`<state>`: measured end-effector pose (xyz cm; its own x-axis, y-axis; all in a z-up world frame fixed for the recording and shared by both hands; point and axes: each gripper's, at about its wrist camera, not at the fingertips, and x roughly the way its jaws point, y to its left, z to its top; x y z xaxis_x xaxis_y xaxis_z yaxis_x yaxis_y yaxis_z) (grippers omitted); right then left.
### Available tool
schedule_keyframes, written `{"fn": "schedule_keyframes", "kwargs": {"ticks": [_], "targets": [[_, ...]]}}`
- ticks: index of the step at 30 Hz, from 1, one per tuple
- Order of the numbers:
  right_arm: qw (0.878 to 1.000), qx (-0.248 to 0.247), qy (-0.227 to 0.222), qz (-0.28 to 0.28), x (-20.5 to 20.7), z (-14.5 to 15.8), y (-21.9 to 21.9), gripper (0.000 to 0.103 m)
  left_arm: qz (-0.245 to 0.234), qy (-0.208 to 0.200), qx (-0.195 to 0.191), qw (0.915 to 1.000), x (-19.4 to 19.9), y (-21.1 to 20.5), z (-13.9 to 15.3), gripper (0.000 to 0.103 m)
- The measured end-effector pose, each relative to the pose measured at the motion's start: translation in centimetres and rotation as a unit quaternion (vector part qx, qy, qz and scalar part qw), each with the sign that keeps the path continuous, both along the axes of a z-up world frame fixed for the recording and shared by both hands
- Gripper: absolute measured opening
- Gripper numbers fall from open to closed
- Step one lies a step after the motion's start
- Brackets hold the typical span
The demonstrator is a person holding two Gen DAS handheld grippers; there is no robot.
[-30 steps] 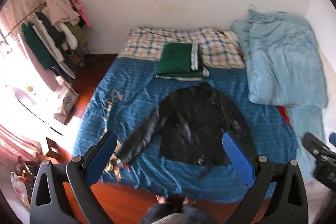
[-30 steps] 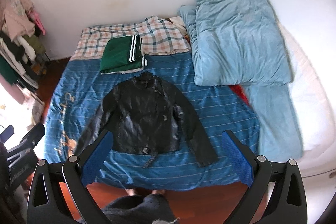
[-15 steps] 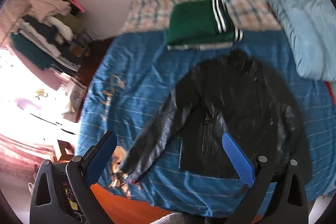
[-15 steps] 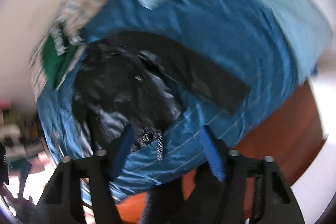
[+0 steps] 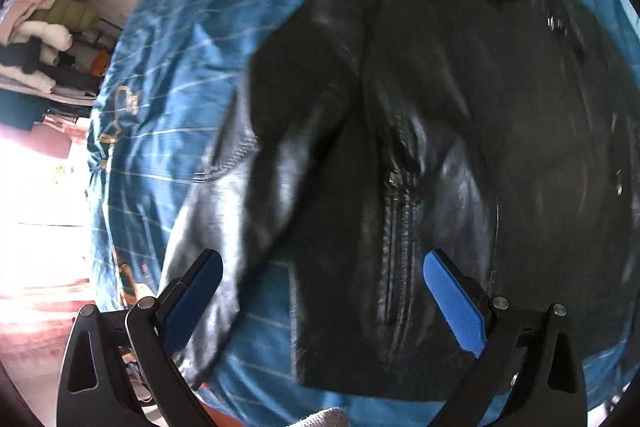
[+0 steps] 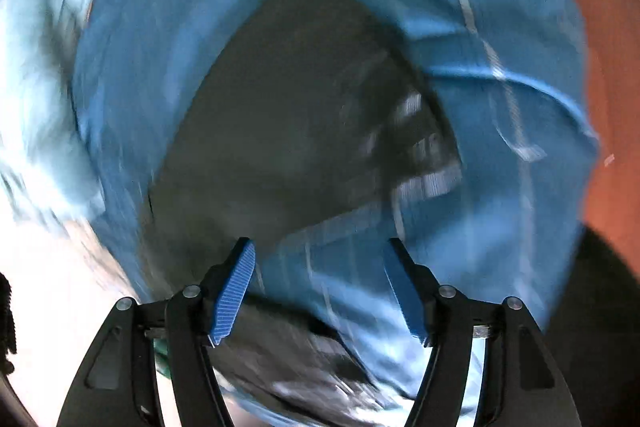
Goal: Fold large clothes
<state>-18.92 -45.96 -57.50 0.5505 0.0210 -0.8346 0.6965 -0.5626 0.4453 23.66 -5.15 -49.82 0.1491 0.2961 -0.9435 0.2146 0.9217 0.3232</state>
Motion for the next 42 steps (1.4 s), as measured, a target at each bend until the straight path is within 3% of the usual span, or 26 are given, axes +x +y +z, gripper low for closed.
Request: {"fn": "schedule_keyframes", "kwargs": {"ticks": [2,4,6,9,12,14,15,19,21,23,24,25,28,34,39,42], "targets": [[0.999,-0.034,0.014,-0.030,0.0,0.2,-0.8,0.065,-0.005,0.004,0.006,1.0000,-0.1,-0.9,-0.9,0.103],[0.996,-0.071,0.057,-0.016,0.8,2.1,-2.2,0.011,-0.008,0.007,0.009,0.9999,-0.2,-2.1,-1.5,0.103],[0.987,-0.135,0.086,0.019,2.0,5.1,-4.1,0.005,-0.015,0.000,0.012,0.9998,-0.4,-3.4,-1.6,0.103],[0.973,-0.198,0.101,0.064,3.5,8.4,-7.2,0.004,-0.023,-0.004,0.008,0.9997,-0.4,-5.2,-1.7,0.103],[0.983,-0.143,0.067,0.097,4.0,5.4,-9.6,0.008,-0.030,-0.001,0.006,0.9995,-0.7,-6.8,-2.1,0.103],[0.989,-0.112,0.033,0.096,3.6,2.7,-10.0,0.028,-0.031,0.003,0.010,0.9995,-0.7,-7.8,-2.7,0.103],[0.991,-0.101,0.013,0.085,3.4,1.6,-9.9,0.044,-0.030,0.003,0.009,0.9995,-0.7,-8.0,-2.8,0.103],[0.994,-0.107,-0.031,0.019,2.8,-0.7,-9.4,0.056,-0.030,0.001,0.011,0.9995,-0.3,-9.0,-3.4,0.103],[0.991,-0.123,-0.037,-0.023,3.2,-1.0,-9.7,0.056,-0.031,-0.003,0.012,0.9995,-0.1,-9.4,-3.5,0.103],[0.989,-0.143,-0.019,-0.039,3.9,-0.8,-10.1,0.046,-0.032,-0.007,0.012,0.9994,0.0,-9.7,-3.6,0.103],[0.988,-0.150,-0.013,-0.045,4.4,-0.6,-10.5,0.015,-0.032,-0.010,0.014,0.9993,0.1,-9.7,-3.6,0.103],[0.987,-0.154,-0.010,-0.052,4.6,-0.2,-10.8,0.011,-0.032,-0.012,0.014,0.9993,0.3,-9.7,-3.5,0.103],[0.983,-0.175,0.006,-0.054,5.8,2.6,-12.2,0.011,-0.029,-0.021,0.011,0.9993,0.5,-9.5,-3.2,0.103],[0.965,-0.261,-0.018,0.031,9.4,13.2,-14.9,0.010,-0.005,-0.024,-0.003,0.9997,0.6,-7.5,-2.4,0.103],[0.932,-0.323,-0.060,0.156,19.3,21.5,-13.5,0.010,0.034,-0.032,-0.013,0.9988,0.5,-4.3,-1.6,0.103],[0.908,-0.337,-0.087,0.233,26.0,24.2,-9.9,0.010,0.077,-0.041,-0.013,0.9961,0.8,-0.8,-1.2,0.103]]}}
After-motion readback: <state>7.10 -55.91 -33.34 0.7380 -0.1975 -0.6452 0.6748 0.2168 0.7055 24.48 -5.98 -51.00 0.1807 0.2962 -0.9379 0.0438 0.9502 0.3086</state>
